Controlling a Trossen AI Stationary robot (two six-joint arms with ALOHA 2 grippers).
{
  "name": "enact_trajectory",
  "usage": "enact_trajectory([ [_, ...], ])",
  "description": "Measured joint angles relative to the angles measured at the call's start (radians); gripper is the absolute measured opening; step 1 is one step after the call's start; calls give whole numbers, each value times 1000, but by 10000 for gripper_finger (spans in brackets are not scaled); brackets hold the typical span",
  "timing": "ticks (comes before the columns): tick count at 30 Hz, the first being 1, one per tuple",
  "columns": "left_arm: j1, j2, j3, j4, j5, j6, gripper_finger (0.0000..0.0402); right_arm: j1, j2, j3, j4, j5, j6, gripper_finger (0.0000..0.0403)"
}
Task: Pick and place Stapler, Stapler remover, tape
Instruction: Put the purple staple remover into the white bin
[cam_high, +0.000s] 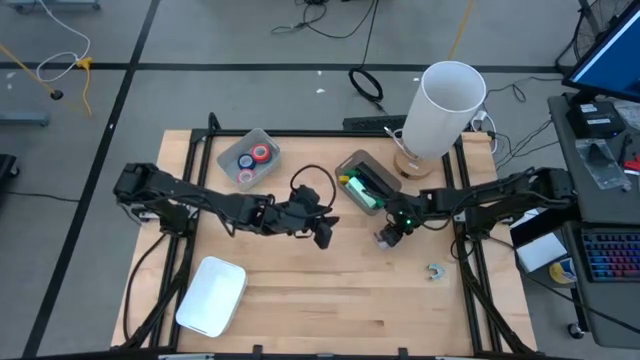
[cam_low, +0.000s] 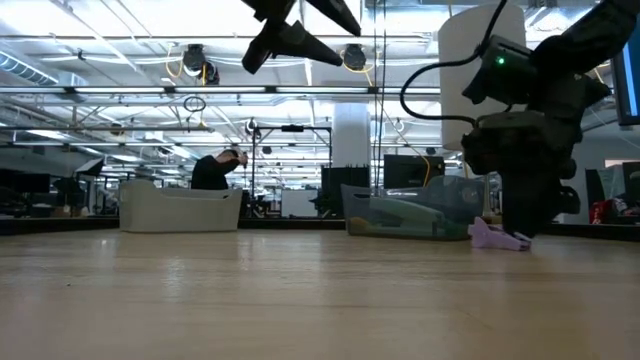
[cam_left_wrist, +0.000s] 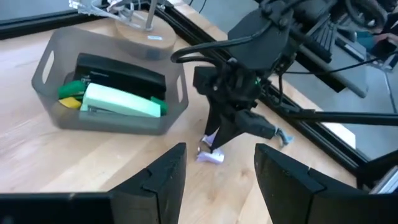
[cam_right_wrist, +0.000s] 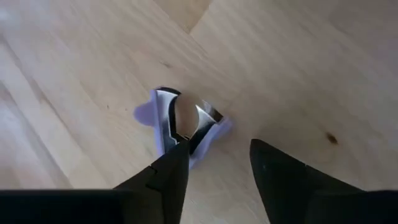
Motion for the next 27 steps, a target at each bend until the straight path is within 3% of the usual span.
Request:
enact_trajectory([
  [10, -1, -2, 0, 1, 2, 0, 188, 0, 0, -16, 66, 33, 16, 96],
  [18, -4, -2, 0, 1, 7, 4, 188, 0, 0, -15, 68, 83, -9, 11],
  [27, -27, -2, 0, 0, 43, 3, 188, 2, -3, -15, 63, 83, -20, 2],
])
